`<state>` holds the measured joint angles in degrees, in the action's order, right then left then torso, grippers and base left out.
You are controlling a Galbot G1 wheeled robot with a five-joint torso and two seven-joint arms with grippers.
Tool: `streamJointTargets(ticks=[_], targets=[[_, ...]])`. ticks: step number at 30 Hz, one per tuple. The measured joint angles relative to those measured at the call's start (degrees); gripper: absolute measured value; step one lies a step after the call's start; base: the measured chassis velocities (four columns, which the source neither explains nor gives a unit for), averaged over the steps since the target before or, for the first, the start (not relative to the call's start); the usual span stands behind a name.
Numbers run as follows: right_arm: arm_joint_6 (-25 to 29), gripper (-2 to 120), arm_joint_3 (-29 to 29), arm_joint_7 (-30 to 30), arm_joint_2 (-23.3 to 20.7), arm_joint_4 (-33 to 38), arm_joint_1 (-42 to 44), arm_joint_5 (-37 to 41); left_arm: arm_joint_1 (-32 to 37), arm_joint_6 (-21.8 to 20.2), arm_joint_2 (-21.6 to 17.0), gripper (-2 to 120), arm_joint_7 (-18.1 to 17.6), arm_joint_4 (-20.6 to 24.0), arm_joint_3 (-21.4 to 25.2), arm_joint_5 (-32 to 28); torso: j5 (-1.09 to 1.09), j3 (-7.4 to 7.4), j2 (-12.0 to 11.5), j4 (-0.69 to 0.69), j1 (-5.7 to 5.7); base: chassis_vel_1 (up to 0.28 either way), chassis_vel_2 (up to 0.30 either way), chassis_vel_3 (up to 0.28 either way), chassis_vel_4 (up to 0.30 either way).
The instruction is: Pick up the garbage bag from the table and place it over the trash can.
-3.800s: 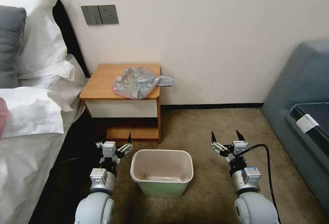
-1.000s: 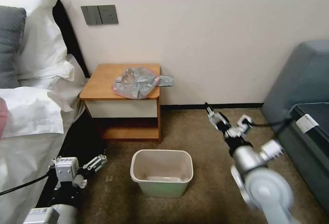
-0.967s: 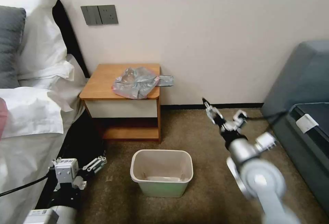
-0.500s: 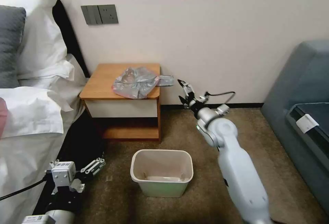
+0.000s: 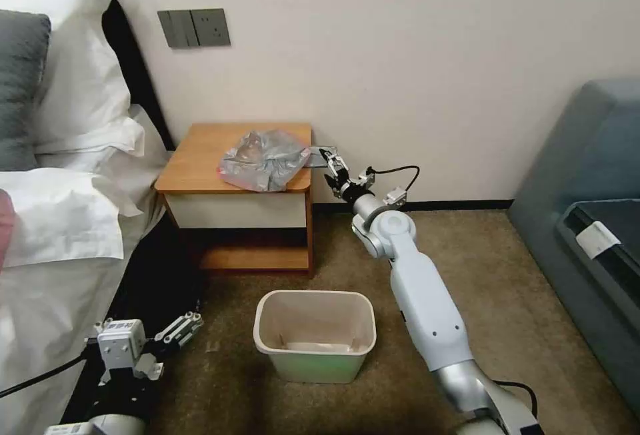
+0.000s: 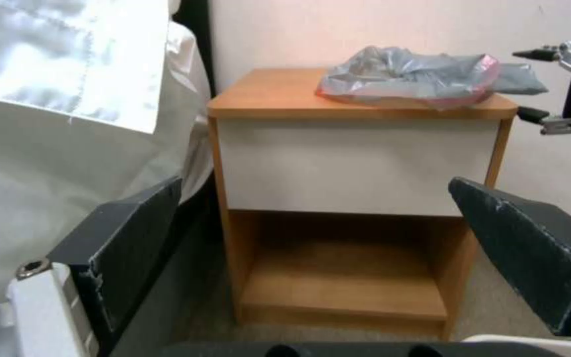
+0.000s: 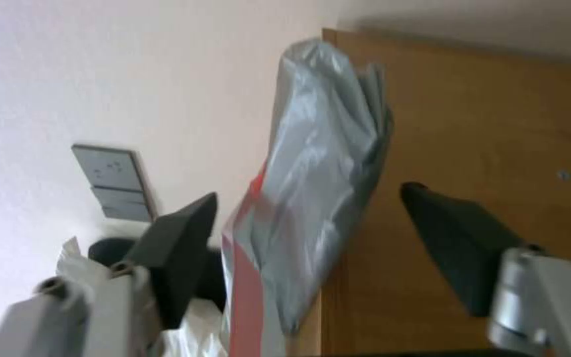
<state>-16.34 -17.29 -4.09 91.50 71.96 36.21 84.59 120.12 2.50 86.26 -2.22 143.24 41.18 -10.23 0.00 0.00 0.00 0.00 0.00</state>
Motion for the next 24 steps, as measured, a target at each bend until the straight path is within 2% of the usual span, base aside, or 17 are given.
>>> streamJointTargets(ticks=[3,5,7,8,10,11,13,15,16,17,19,21,23,24], targets=[[0.3,56,-0.7,0.2,0.3,-0.8,-0.3,-0.5,0.1,0.0,0.1,100,0.2,0.0,-0.1,0.1,0.00,0.00,0.0,-0.01,0.00,0.000,0.000,0.000,0.000],[0.4,52,-0.9,0.3,0.4,-0.9,-0.4,-0.8,0.1,0.0,0.1,100,0.2,0.0,-0.1,0.1,0.00,0.00,0.0,0.00,0.00,0.000,0.000,0.000,0.000],[0.6,41,-0.9,1.0,0.3,-0.9,-0.3,-1.9,0.2,0.0,0.0,100,0.2,0.0,0.0,0.2,0.00,0.00,0.0,0.00,0.00,0.000,0.000,0.000,0.000],[0.6,41,-0.9,1.0,0.3,-0.9,-0.3,-1.9,0.2,0.0,0.0,100,0.2,0.0,0.0,0.2,0.00,0.00,0.0,0.00,0.00,0.000,0.000,0.000,0.000],[0.6,30,-0.8,1.1,0.1,-0.7,0.0,-2.2,0.3,0.0,0.0,100,0.3,0.0,0.0,0.2,0.01,0.00,0.0,-0.01,0.00,0.000,0.000,0.000,0.000],[0.6,30,-0.8,1.1,0.1,-0.7,0.0,-2.2,0.3,0.0,0.0,100,0.3,0.0,0.0,0.2,0.01,0.00,0.0,-0.01,0.00,0.000,0.000,0.000,0.000],[0.7,21,-0.7,1.1,0.1,0.1,0.4,-2.3,0.3,0.1,0.1,100,0.3,0.0,0.0,0.3,0.01,0.00,0.0,0.00,0.00,0.000,0.000,0.000,0.000],[0.8,18,-0.6,1.1,0.0,0.4,0.5,-2.3,0.4,0.1,0.1,100,0.3,0.0,0.0,0.3,0.01,0.00,0.0,0.00,0.00,0.000,0.000,0.000,0.000],[0.8,9,-0.4,1.0,-0.4,1.6,0.9,-2.3,0.4,0.2,0.1,100,0.3,0.0,0.0,0.4,0.01,0.00,0.0,0.00,0.00,0.000,0.000,0.000,0.000],[0.8,9,-0.4,1.0,-0.4,1.6,0.9,-2.3,0.4,0.2,0.1,100,0.3,0.0,0.0,0.4,0.01,0.00,0.0,0.00,0.00,0.000,0.000,0.000,0.000],[0.8,2,0.0,0.7,-0.9,3.3,1.5,-2.3,0.5,0.3,0.1,100,0.3,0.0,0.0,0.5,0.01,0.00,0.0,-0.01,0.00,0.000,0.000,0.000,0.000],[0.8,0,0.7,-1.3,-2.1,7.9,3.8,-2.2,0.4,0.4,0.1,100,0.4,0.0,-0.1,0.8,0.01,0.00,0.0,0.01,0.00,0.000,0.000,0.000,0.000],[0.9,0,0.9,-1.8,-2.3,9.1,4.5,-2.2,0.4,0.5,0.1,100,0.4,0.0,-0.1,0.8,0.00,0.00,0.0,0.00,0.00,0.000,0.000,0.000,0.000],[1.3,0,2.4,-5.2,-3.7,15.1,8.4,-2.4,0.3,0.6,0.1,100,0.5,0.0,-0.3,0.9,0.01,0.00,0.0,0.00,0.00,0.000,0.000,0.000,0.000]])
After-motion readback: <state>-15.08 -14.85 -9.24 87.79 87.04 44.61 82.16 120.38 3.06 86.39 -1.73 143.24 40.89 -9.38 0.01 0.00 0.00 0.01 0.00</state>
